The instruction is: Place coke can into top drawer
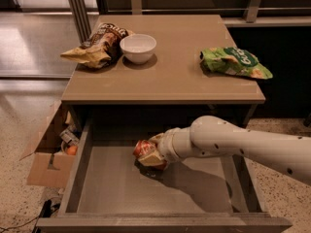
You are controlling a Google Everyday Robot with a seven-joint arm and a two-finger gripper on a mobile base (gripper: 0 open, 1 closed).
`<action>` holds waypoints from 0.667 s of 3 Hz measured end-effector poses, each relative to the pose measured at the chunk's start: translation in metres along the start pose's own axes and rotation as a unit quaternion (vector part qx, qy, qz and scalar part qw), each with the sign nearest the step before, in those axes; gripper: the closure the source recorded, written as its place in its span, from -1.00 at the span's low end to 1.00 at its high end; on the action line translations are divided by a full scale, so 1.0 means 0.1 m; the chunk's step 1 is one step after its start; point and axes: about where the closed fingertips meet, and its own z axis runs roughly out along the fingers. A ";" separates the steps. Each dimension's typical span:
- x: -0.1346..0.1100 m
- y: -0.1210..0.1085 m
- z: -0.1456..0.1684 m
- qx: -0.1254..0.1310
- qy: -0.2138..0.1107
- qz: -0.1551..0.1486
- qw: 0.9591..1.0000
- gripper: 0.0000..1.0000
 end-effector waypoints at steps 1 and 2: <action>0.00 0.00 0.00 0.000 0.001 -0.001 1.000 0.63; 0.00 0.00 0.00 0.000 0.001 -0.001 1.000 0.16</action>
Offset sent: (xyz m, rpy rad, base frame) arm 0.0001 0.0001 -0.0004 -0.0015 -0.0003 0.0013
